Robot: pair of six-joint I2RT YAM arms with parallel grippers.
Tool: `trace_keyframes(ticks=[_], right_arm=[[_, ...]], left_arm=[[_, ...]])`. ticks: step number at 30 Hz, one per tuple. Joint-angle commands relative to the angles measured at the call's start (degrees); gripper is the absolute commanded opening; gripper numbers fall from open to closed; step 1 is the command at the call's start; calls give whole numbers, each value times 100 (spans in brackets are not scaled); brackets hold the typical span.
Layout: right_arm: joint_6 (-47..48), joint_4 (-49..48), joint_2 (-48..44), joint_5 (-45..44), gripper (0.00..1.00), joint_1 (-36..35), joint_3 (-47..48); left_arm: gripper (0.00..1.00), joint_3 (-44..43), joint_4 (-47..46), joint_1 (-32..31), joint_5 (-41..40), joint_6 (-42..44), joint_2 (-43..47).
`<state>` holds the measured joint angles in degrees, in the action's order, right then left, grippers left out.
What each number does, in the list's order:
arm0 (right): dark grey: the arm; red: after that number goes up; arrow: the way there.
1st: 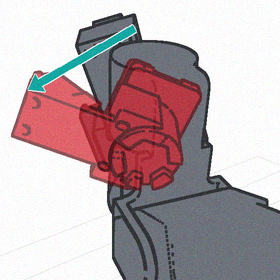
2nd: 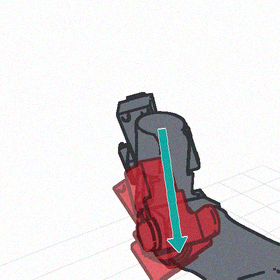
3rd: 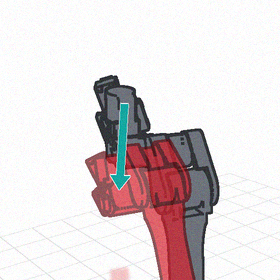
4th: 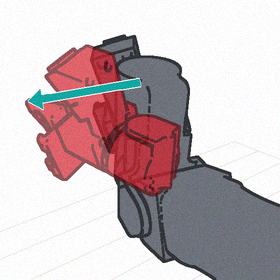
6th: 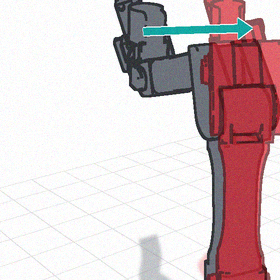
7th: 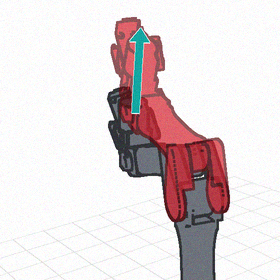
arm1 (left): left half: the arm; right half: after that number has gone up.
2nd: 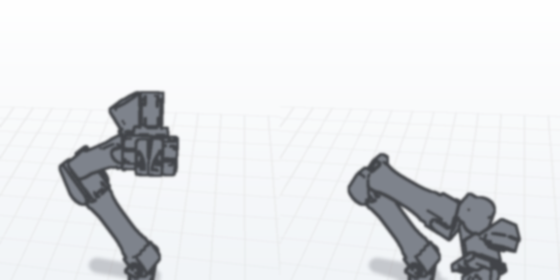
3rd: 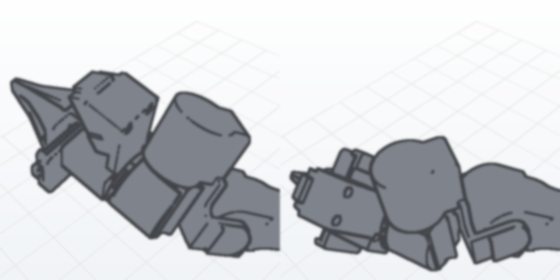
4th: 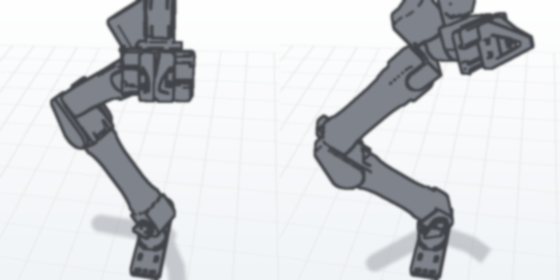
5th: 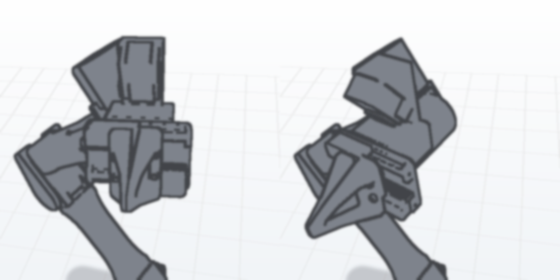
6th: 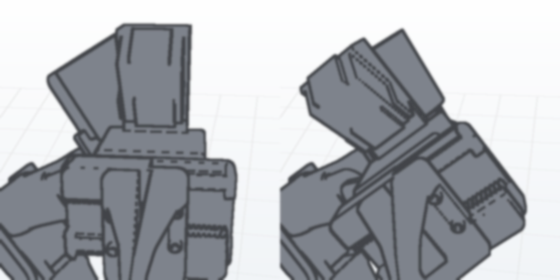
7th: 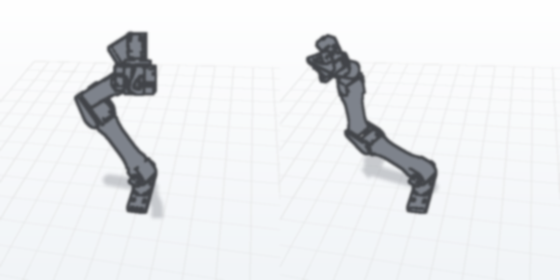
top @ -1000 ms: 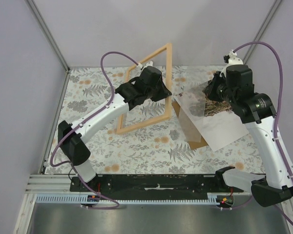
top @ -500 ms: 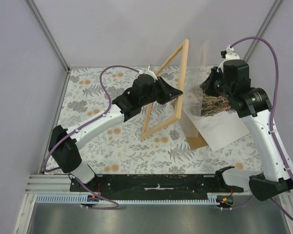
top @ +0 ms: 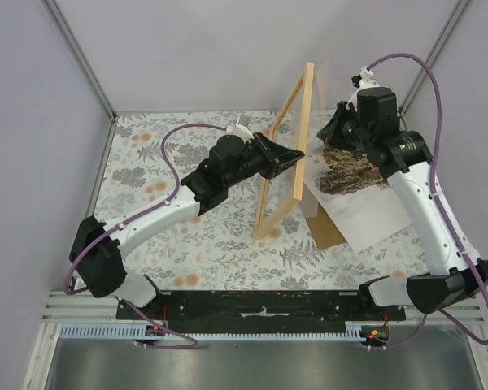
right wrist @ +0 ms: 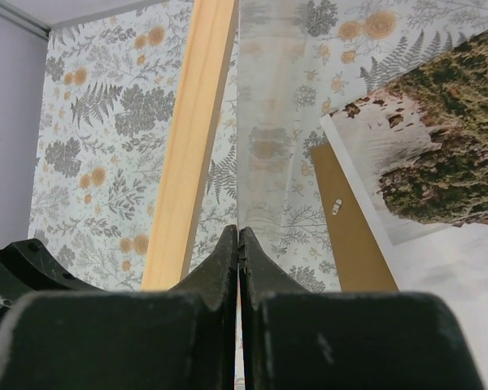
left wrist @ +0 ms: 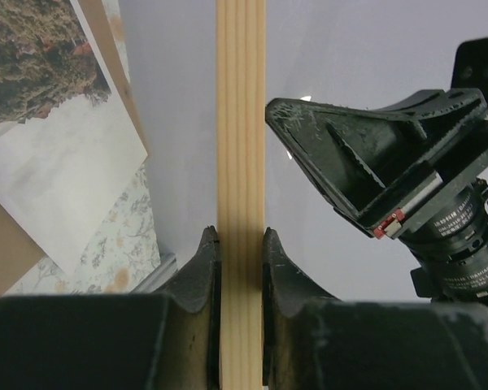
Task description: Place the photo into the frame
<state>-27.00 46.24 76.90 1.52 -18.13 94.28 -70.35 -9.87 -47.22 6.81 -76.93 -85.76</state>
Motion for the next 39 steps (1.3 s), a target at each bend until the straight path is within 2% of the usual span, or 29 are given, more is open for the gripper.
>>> trace_keyframes(ticks=[1,10,15,24,30,35,39], right_arm=[[-173,-484,158,349,0,20,213],[-332,-572,510,516,0,2,249],[-402,-607,668,560,0,-33,301],[-464,-634,852,490,0,-208,477],[-490,-607,949,446,0,-340,609],[-525,-581,1028,384,0,-445,706],[-569,-555,1107,340,0,-533,794]], left_arm=[[3,-84,-604,29,233,-174,156],[15,-207,-332,117,514,-51,68],[25,-313,-165,169,769,2,-20],[48,-989,898,389,1208,634,-205],[55,-2007,2364,521,1358,1626,-503],[55,-3194,4112,521,1148,2654,-942],[55,-3679,4914,521,910,3148,-1162]])
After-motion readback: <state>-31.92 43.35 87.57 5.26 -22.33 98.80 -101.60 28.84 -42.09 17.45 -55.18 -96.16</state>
